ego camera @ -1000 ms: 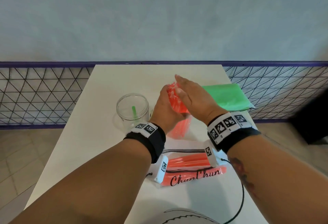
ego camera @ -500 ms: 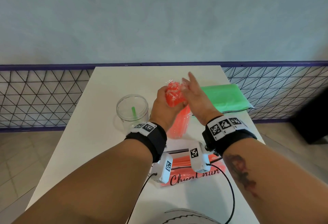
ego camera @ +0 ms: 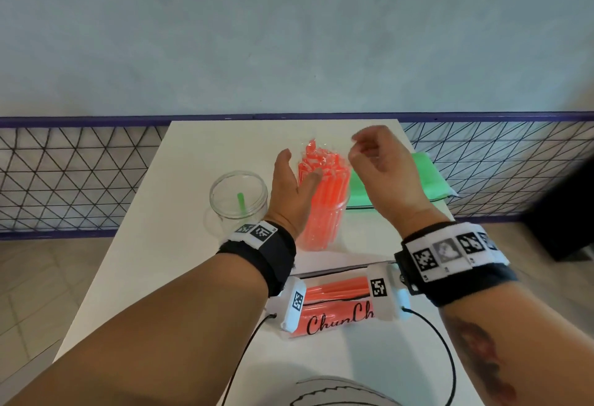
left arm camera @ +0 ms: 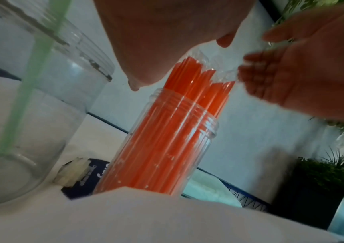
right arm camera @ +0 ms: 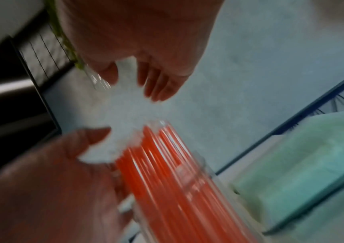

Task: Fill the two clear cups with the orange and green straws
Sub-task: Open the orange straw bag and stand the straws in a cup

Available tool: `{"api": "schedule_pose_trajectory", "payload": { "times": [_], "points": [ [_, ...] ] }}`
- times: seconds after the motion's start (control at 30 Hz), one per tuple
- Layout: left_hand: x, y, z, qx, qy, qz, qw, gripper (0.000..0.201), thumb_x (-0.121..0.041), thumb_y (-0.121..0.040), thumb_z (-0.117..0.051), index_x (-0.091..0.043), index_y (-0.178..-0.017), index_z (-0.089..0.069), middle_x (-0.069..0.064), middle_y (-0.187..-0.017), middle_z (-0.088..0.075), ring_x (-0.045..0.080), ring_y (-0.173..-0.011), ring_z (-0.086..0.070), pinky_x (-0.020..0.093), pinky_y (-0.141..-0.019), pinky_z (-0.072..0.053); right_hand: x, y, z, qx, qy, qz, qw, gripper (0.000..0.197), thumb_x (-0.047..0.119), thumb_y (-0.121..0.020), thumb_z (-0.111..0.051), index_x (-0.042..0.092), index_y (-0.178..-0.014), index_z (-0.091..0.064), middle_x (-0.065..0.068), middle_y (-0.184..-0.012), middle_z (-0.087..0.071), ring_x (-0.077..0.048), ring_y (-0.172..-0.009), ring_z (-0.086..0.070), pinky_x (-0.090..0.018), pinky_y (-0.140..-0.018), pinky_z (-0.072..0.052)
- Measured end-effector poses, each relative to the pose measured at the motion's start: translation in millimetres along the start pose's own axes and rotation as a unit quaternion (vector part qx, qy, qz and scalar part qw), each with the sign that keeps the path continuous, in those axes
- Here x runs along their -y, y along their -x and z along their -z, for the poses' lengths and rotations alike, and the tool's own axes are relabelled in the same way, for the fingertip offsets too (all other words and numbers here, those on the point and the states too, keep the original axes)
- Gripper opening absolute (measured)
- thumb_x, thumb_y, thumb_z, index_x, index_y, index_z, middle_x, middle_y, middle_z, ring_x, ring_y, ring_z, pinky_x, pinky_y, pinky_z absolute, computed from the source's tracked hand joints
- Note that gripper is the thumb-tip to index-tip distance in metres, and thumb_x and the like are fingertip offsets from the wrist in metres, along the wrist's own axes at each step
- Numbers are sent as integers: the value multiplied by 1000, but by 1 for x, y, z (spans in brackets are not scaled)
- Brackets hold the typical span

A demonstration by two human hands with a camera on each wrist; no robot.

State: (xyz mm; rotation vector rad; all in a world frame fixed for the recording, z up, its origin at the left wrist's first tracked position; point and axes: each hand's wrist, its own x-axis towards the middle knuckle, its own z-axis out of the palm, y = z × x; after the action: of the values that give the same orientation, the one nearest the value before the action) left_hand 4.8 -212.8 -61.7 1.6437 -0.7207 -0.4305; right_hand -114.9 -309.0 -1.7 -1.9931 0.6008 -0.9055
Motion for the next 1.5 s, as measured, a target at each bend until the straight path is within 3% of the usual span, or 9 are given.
{"api": "schedule_pose_trajectory", "payload": {
  "times": [0.07,0.17,0.33,0.73,0.87,1.0,1.13,1.33,1.5],
  "points": [
    [9,5,2,4,-11,13,1000,94,-62,-78,-48,-9,-152,-22,5,-153,-31,17,-140,-31,35,-115,-29,17,5,7,187,4,-56,981,13,23,-78,-57,18,-81,-68,1,-74,-70,-18,-72,-66,-38,-71,-55],
    [21,21,6,11,-74,18,997,98,-71,-74,-49,-6,-145,-33,-1,-129,-44,11,-116,-42,26,-97,-34,22,24,-7,524,148,-154,825,19,15,-90,-57,6,-92,-74,-8,-86,-76,-24,-82,-73,-37,-81,-59],
    [44,34,19,48,-197,47,978,43,-53,-91,-58,-13,-104,-54,-2,-95,-59,15,-86,-55,29,-75,-42,-28,72,-62,576,427,-20,697,31,21,-99,-44,13,-117,-68,-5,-119,-68,-25,-107,-63,-40,-99,-49],
    [59,53,36,393,-403,37,826,26,2,-79,-65,-19,-74,-50,6,-107,-57,25,-99,-56,27,-79,-45,-66,115,-75,523,395,-20,755,18,31,-88,-56,20,-101,-62,1,-88,-65,-19,-74,-57,-34,-78,-53],
    [64,53,34,417,-418,8,807,38,19,-74,-49,-11,-89,-68,7,-117,-60,26,-109,-56,32,-92,-45,-79,124,-81,459,368,-45,807,18,12,-88,-54,25,-77,-48,-3,-84,-63,-18,-68,-50,-23,-65,-38],
    [66,46,34,405,-426,-14,809,54,21,-75,-45,-11,-108,-72,10,-125,-59,31,-120,-55,35,-102,-41,-70,117,-66,451,360,-17,816,19,10,-91,-53,14,-109,-60,-4,-103,-65,-22,-88,-59,-26,-74,-42],
    [61,47,39,420,-494,15,761,63,2,-95,-48,-27,-151,-39,6,-151,-43,26,-139,-40,32,-114,-29,-66,106,-51,439,343,8,830,9,25,-91,-54,25,-93,-62,5,-89,-66,-16,-78,-59,-23,-69,-38],
    [53,49,42,410,-489,48,768,54,-3,-92,-51,-11,-145,-42,13,-130,-59,29,-117,-57,28,-93,-44,-57,93,-36,328,238,-48,913,3,30,-90,-62,29,-91,-65,16,-90,-65,1,-75,-58,-15,-69,-43],
    [47,44,41,388,-395,104,826,45,-8,-79,-64,-17,-123,-58,1,-93,-63,19,-84,-64,25,-67,-50,-55,83,-35,366,236,-56,898,16,30,-92,-61,34,-77,-62,11,-78,-66,-6,-74,-60,-20,-73,-49]
  ]
}}
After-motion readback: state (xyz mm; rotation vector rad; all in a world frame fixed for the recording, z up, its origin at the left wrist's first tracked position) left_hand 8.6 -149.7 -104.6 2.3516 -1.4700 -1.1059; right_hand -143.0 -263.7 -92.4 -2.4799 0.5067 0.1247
